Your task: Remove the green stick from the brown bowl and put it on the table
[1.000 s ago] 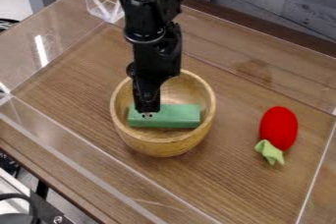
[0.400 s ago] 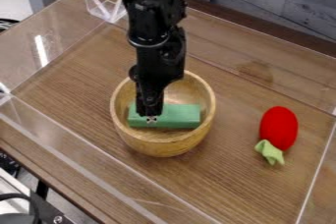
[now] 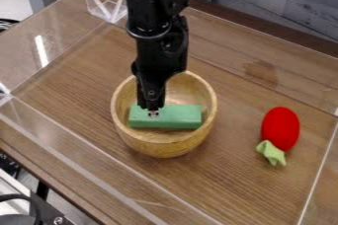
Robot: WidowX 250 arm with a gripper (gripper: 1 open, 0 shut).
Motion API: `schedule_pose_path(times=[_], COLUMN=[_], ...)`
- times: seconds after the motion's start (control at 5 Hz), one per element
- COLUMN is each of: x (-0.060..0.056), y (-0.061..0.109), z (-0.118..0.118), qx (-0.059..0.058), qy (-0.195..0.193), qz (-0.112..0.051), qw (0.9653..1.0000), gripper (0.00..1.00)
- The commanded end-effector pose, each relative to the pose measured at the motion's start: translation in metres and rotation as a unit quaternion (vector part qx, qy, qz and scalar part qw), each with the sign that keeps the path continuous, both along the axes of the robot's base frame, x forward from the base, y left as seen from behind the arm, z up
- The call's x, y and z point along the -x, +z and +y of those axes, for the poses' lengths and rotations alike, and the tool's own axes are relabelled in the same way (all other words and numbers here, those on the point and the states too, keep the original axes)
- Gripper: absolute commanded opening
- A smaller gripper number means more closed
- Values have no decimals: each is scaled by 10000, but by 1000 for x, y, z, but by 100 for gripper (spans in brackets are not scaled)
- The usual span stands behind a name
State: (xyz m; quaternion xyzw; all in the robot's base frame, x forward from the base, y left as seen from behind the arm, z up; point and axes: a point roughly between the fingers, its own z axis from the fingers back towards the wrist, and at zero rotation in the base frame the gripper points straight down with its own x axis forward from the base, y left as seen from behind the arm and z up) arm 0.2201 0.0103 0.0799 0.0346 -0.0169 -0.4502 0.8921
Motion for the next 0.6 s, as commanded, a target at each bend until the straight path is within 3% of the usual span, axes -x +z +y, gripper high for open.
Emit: schedule_pose_path(times=[0.0,0.2,0.4], x=[-2,-2,-1], y=[-3,3,0], z=[-2,-5,-6], qx=[-25,-46,-55], qy=[-163,-199,-265], qz=[-67,-136,-126], qw=[9998,9997,9996], gripper=[100,0,0])
